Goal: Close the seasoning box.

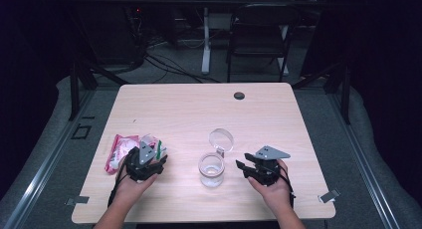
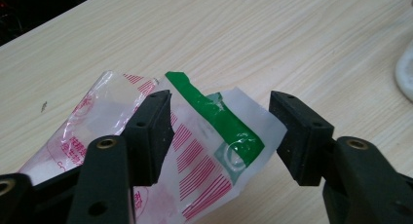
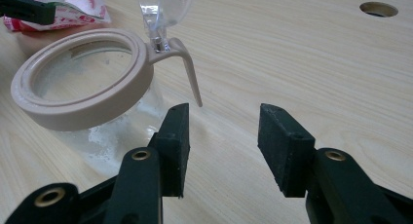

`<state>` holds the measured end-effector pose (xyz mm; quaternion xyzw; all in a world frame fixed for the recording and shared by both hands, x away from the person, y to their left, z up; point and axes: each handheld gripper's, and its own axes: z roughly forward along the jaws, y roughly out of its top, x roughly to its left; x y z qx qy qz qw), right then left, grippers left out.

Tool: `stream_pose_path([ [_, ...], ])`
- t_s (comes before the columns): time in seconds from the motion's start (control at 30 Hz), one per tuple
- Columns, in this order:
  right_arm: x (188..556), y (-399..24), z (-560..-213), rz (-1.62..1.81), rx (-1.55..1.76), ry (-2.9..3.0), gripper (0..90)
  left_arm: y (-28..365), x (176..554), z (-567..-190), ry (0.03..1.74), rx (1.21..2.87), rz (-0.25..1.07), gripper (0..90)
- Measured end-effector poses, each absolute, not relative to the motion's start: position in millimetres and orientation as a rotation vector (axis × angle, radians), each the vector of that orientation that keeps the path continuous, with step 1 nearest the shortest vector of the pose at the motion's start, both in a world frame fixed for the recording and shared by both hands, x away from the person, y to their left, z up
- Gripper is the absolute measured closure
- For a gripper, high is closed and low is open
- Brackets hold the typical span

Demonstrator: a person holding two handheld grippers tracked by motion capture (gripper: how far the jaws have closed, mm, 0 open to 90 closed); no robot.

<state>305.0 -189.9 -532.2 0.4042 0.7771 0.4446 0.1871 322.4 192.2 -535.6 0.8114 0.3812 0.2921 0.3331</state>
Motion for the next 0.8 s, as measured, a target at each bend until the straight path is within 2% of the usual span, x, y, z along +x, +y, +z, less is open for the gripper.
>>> stream_pose_path([
  [0.17, 305.2, -189.2, -532.8, 1.25, 1.137, 2.191, 55.0, 193.0, 324.7, -539.5, 1.005, 2.103, 0.734, 50.9],
  [0.33, 305.3, -189.1, -532.9, 1.251, 1.137, 2.194, 54.7, 190.3, 325.4, -542.6, 0.985, 2.114, 0.763, 52.8],
  [0.43, 305.2, -188.7, -533.3, 1.253, 1.139, 2.192, 54.7, 188.6, 325.4, -543.3, 0.952, 2.142, 0.812, 52.6],
  [0.67, 305.4, -187.8, -534.1, 1.254, 1.139, 2.194, 54.6, 188.2, 327.9, -546.7, 0.987, 2.134, 0.81, 49.2],
  [0.8, 305.6, -187.7, -534.5, 1.254, 1.139, 2.196, 54.4, 192.2, 330.4, -550.2, 1.008, 2.139, 0.808, 53.0],
])
